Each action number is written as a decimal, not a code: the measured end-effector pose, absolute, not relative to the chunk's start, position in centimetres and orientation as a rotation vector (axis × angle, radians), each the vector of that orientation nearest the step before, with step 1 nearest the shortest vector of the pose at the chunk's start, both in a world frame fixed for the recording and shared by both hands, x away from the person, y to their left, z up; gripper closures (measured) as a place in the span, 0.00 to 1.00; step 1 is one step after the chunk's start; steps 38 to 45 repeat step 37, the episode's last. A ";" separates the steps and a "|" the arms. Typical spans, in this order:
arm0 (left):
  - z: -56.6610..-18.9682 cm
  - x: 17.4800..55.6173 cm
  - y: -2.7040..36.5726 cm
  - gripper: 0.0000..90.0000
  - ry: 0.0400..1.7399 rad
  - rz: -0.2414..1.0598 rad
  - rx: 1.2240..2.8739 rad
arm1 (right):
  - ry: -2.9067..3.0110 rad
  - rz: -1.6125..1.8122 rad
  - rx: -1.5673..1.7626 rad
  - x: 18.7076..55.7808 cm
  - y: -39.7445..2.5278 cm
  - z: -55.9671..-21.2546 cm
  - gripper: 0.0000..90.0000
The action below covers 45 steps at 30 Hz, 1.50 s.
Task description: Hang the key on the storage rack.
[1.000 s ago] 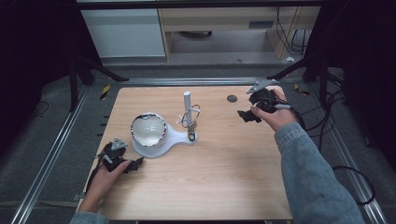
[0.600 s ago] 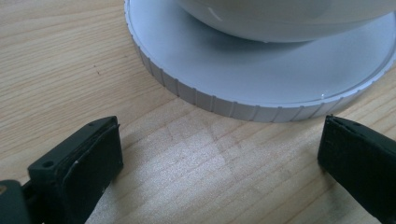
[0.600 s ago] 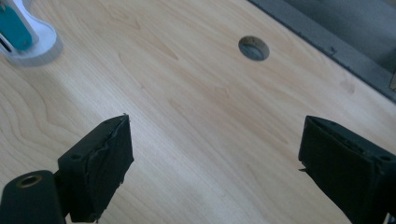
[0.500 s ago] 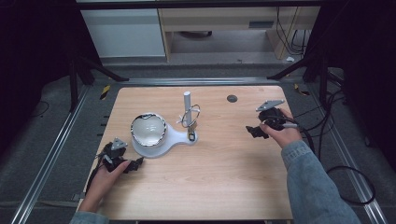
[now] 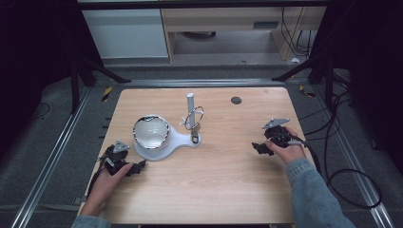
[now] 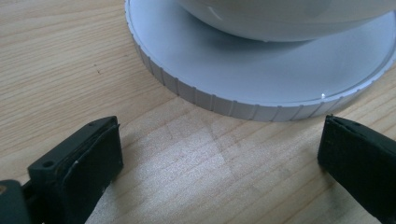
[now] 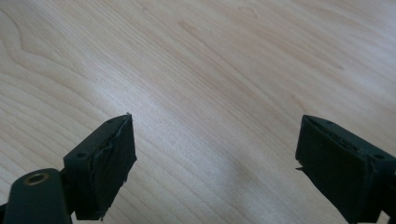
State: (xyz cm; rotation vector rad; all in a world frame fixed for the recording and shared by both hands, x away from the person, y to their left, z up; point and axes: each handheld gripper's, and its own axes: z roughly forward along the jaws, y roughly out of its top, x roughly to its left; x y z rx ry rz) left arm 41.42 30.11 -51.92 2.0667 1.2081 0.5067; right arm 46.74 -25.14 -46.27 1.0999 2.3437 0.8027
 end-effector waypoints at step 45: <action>-51.9 41.4 30.1 0.00 1.210 0.507 2.066 | 2.110 0.873 1.405 47.2 -28.8 -50.5 0.02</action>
